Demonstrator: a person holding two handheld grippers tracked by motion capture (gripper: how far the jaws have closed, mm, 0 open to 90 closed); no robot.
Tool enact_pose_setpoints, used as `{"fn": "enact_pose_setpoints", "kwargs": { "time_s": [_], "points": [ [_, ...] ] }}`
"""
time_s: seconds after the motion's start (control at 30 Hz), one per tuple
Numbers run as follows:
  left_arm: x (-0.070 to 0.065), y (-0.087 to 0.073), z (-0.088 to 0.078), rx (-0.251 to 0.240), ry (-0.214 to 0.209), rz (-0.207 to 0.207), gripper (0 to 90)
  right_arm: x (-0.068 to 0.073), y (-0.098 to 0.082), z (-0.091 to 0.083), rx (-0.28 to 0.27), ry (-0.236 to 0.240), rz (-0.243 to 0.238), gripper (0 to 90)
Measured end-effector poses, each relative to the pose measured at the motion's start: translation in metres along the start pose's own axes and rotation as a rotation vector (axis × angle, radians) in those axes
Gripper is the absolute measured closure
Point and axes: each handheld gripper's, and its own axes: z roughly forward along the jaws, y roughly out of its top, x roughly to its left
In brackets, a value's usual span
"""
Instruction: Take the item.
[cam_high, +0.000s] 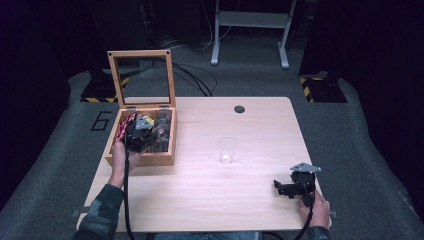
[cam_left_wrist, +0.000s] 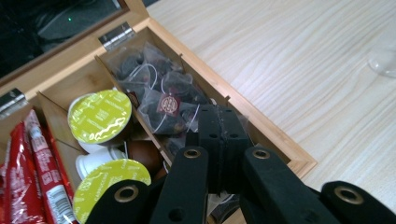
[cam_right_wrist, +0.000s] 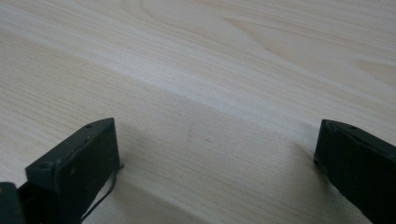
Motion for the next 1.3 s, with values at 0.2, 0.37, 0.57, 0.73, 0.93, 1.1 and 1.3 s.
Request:
{"fn": "enact_pose_setpoints", "kwargs": {
  "time_s": [0.2, 0.37, 0.57, 0.73, 0.93, 1.1, 1.3],
  "points": [
    [-0.002, 0.004, -0.007, -0.023, -0.001, 0.0, 89.9, 0.0, 0.0, 0.0, 0.0, 0.001, -0.001, 0.0],
    [-0.005, 0.01, -0.012, -0.045, -0.032, 0.008, 90.0, 0.0, 0.0, 0.0, 0.0, 0.001, -0.002, 0.0],
    [-0.007, 0.019, -0.019, -0.065, -0.04, 0.022, 90.0, 0.0, 0.0, 0.0, 0.001, 0.001, -0.002, 0.0],
    [-0.01, 0.024, -0.022, -0.082, -0.043, 0.028, 90.0, 0.0, 0.0, 0.0, 0.0, 0.0, 0.0, 0.0],
    [-0.015, 0.033, -0.024, -0.101, -0.048, 0.041, 90.0, 0.0, 0.0, 0.0, 0.001, 0.001, -0.001, 0.0],
    [-0.023, 0.042, -0.023, -0.106, -0.061, 0.061, 90.0, 0.0, 0.0, 0.0, 0.0, 0.001, -0.001, 0.0],
    [-0.026, 0.049, -0.021, -0.126, -0.092, 0.055, 90.0, 0.0, 0.0, 0.0, 0.001, 0.001, -0.002, 0.0]
  ]
}}
